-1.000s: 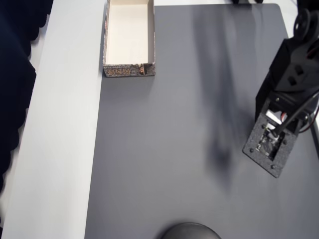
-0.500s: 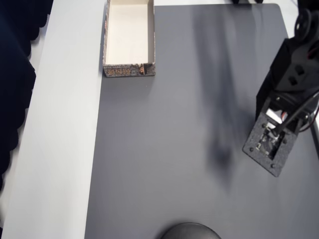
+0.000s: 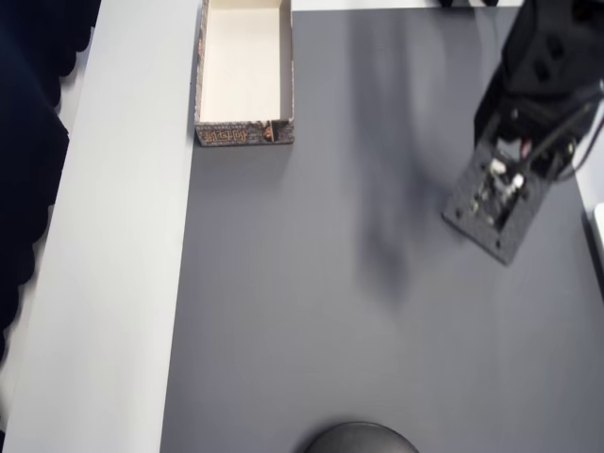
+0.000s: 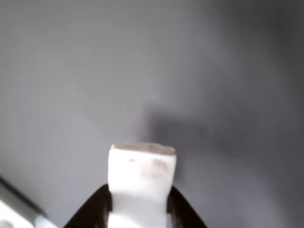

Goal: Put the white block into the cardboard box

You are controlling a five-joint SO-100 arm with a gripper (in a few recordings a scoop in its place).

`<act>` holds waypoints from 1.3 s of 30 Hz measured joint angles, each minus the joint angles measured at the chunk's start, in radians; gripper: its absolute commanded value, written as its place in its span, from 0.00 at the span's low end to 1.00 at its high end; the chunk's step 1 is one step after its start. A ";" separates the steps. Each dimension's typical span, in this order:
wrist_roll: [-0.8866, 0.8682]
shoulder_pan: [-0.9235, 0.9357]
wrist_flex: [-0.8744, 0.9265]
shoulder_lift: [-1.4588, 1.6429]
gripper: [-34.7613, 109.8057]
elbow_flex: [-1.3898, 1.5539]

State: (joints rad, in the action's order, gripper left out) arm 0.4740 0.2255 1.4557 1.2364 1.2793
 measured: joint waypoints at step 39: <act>-0.502 0.709 0.192 0.149 0.23 -0.075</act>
State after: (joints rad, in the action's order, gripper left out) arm -0.0276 0.9342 1.6475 1.3852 1.2042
